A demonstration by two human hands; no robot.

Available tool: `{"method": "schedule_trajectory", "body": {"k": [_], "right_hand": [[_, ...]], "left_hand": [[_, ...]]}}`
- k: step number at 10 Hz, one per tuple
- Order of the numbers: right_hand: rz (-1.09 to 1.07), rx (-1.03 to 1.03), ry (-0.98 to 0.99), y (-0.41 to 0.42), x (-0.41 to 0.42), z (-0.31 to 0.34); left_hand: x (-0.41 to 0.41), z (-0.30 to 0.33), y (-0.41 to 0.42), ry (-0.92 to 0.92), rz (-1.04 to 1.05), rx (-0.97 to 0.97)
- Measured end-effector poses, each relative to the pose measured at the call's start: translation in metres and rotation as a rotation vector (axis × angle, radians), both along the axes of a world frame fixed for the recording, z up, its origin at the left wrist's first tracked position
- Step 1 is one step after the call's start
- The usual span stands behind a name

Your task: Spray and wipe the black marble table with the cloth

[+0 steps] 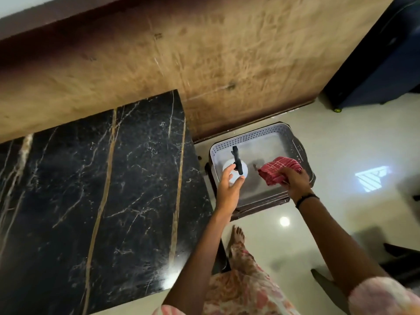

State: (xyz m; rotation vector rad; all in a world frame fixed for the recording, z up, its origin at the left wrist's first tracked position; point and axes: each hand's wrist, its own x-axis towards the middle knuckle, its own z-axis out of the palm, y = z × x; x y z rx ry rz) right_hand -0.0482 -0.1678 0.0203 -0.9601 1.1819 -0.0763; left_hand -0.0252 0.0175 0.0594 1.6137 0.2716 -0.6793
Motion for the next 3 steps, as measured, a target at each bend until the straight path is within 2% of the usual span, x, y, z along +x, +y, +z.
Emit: {"method": "schedule_trajectory", "body": {"k": [2,3], "right_hand": [[0.053,0.067,0.008,-0.022,0.026,-0.036],[0.036,0.116,0.147,-0.025,0.012,-0.052]], "left_hand": [[0.011,-0.019,-0.007,0.033,-0.057,0.073],[0.010,-0.027,-0.008,0.056,-0.054,0.101]]}}
